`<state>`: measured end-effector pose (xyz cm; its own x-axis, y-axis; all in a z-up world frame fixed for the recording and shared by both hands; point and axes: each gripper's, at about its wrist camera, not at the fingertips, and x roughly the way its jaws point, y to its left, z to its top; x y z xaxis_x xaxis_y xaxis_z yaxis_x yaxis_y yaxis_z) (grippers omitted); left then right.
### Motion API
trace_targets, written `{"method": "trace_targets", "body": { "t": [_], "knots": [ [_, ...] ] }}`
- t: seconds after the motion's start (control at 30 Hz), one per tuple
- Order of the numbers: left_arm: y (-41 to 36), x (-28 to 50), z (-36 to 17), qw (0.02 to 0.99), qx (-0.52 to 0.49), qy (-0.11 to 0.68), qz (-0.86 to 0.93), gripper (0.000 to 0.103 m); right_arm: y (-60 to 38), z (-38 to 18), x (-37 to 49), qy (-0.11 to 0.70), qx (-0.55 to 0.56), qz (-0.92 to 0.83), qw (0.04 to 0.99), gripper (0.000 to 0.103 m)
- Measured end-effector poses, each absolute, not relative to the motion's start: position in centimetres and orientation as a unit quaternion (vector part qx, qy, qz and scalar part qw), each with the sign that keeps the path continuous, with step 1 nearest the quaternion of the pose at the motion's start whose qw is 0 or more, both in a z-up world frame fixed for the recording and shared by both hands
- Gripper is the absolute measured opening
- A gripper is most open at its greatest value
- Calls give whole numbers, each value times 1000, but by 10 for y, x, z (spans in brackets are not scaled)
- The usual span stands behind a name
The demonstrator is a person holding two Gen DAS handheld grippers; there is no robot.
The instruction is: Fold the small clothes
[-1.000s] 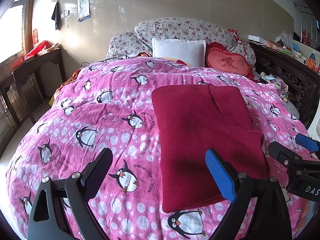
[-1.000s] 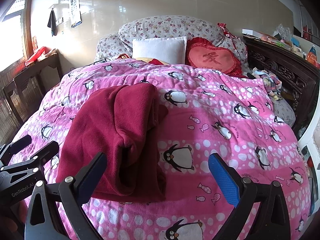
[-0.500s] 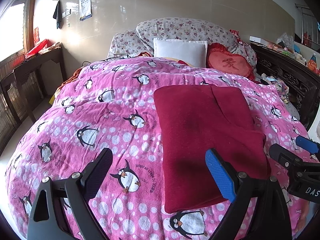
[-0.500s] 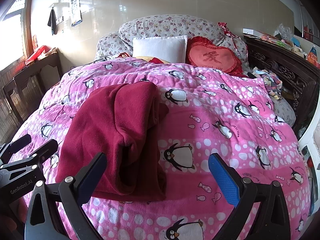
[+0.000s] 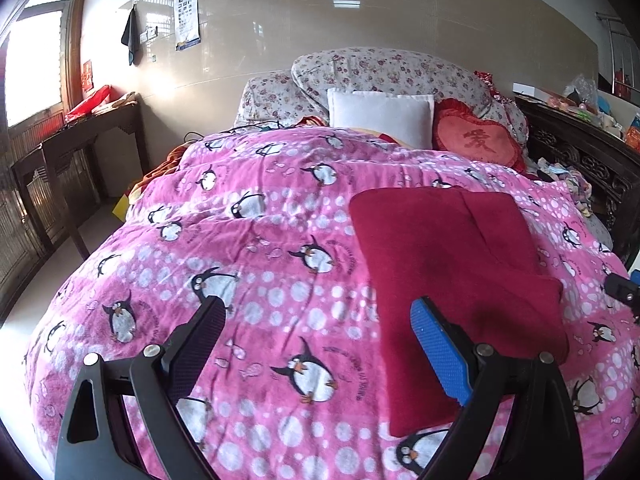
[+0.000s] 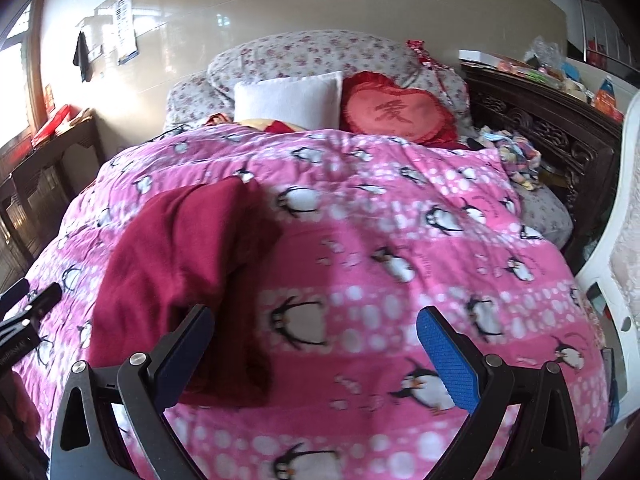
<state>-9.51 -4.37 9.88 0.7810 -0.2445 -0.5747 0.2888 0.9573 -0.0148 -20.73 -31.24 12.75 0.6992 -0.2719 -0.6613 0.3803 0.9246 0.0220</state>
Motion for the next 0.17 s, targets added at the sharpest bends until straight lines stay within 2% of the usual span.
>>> {"method": "trace_targets", "body": {
  "t": [0.17],
  "knots": [
    [-28,-80,93,939,25,320,-127,96,-354,124,-224,358,88,-213,905,103]
  ]
}}
